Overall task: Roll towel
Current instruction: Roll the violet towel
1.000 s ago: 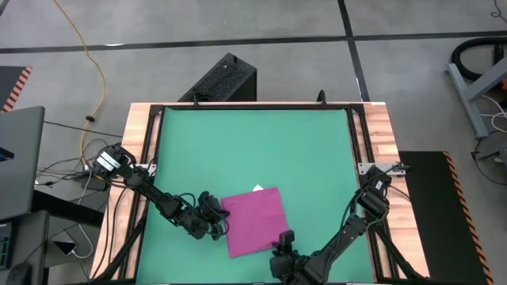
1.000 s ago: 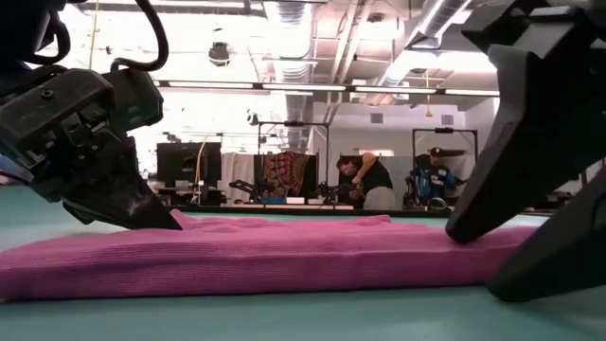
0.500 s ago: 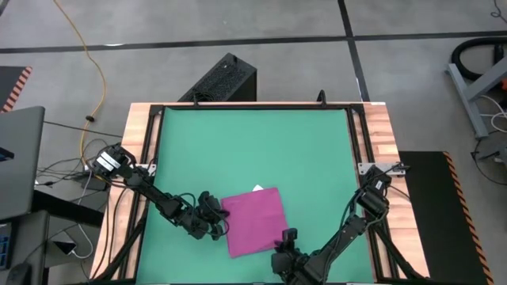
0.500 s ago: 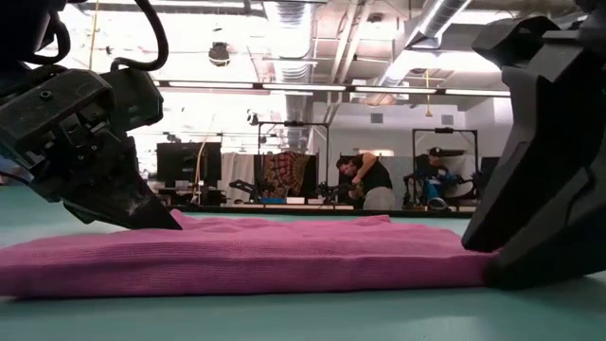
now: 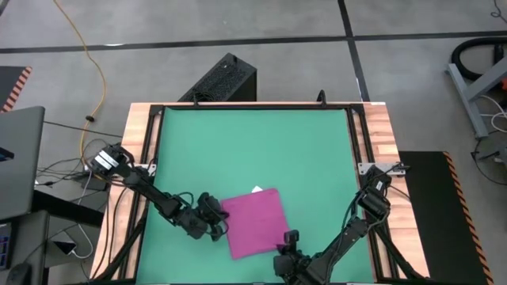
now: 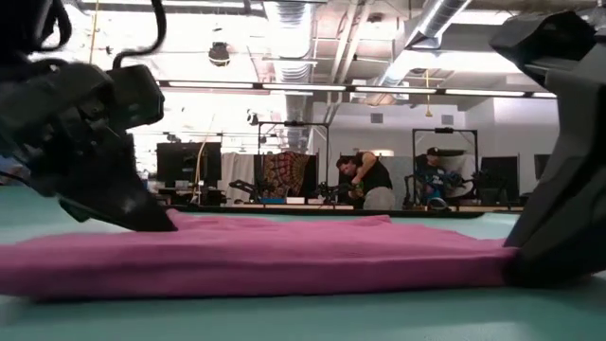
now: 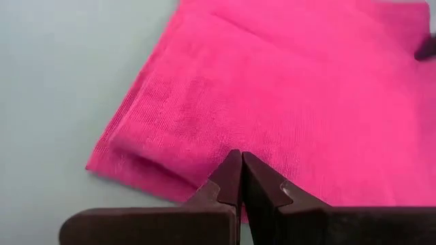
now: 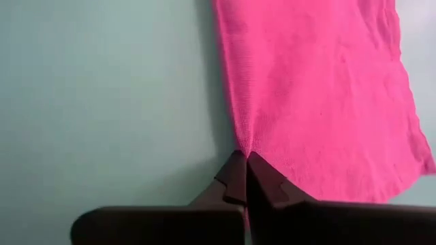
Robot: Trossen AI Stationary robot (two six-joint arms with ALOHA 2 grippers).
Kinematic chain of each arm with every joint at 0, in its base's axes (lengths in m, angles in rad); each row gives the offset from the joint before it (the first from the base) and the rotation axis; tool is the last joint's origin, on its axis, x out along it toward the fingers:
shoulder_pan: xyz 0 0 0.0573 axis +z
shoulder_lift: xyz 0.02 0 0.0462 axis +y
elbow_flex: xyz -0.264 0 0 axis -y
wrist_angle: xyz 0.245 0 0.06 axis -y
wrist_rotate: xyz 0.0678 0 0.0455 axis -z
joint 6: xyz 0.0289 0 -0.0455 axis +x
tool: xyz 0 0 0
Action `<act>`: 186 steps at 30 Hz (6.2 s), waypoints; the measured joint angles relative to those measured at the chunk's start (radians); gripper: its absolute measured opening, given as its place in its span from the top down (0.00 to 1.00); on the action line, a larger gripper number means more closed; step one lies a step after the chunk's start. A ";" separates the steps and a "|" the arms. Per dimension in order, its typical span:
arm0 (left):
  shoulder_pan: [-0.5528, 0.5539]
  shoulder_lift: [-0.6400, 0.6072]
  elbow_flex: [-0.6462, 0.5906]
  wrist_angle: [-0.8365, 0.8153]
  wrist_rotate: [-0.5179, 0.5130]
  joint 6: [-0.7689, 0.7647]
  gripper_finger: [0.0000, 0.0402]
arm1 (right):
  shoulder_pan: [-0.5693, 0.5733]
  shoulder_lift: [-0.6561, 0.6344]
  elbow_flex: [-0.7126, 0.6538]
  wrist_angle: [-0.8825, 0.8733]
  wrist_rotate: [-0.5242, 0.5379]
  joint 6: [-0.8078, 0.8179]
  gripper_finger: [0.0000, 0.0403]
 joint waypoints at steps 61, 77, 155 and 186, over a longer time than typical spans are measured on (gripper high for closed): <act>-0.251 0.400 0.582 -0.537 -0.247 -0.101 1.00 | 0.055 -0.010 -0.020 0.045 0.357 0.029 0.84; -0.291 0.403 0.578 -0.567 -0.298 -0.118 1.00 | 0.054 -0.012 -0.146 0.237 0.213 0.101 0.87; -0.276 -0.776 0.021 -0.485 -0.130 0.643 0.89 | -0.117 -0.910 -1.018 1.103 -0.053 -0.402 0.86; -0.196 -0.232 0.023 -0.157 -0.058 0.724 0.48 | -0.235 -0.448 -0.852 1.301 -0.277 -0.727 0.44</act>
